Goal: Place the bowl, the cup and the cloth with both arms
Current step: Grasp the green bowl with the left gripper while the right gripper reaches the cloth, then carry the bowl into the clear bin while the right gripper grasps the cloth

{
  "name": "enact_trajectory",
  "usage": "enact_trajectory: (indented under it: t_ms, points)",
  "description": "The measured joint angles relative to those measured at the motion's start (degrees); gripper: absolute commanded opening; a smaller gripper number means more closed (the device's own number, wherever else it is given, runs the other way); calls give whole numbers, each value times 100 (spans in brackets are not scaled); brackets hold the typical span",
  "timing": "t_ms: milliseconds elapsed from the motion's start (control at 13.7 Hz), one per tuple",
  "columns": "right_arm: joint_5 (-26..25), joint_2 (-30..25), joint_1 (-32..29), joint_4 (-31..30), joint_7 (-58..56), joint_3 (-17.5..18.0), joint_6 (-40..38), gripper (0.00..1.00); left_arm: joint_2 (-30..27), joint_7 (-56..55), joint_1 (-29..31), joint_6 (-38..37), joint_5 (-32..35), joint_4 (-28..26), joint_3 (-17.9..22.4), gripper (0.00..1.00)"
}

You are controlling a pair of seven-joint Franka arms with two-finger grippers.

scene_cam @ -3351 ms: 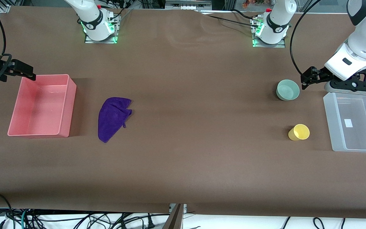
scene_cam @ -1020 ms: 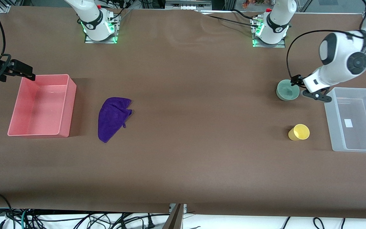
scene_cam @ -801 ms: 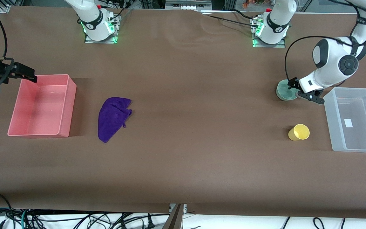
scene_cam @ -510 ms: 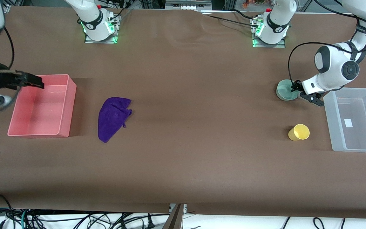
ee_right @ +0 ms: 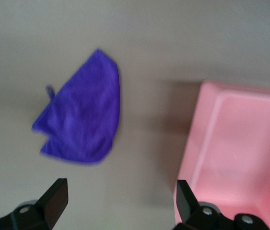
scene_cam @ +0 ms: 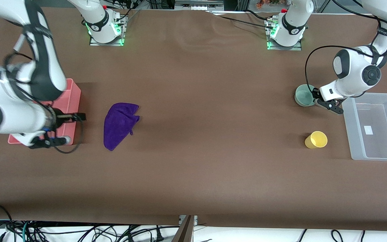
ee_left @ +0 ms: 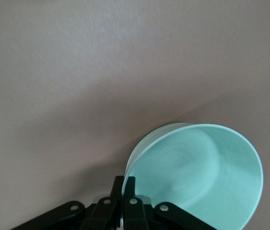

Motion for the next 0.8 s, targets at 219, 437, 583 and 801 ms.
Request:
enact_trajectory:
  t_ms: [219,437,583,801]
  points:
    - [65,117,47,-928,411,90,1525,100,-338,49,-1,-1284,0,786,-39,0]
    - [72,260,277,-1263,1265,264,2019,100,-417,508,51,-2762,56,2291,48,0]
    - [72,356,496,-1360,1532,294,2100,100,-194,900,297,-3244,576,3194,167,0]
    - [72,406,546,-1834,1552,318,2399,100,674,1562,1017,-3279,994,4201,226,0]
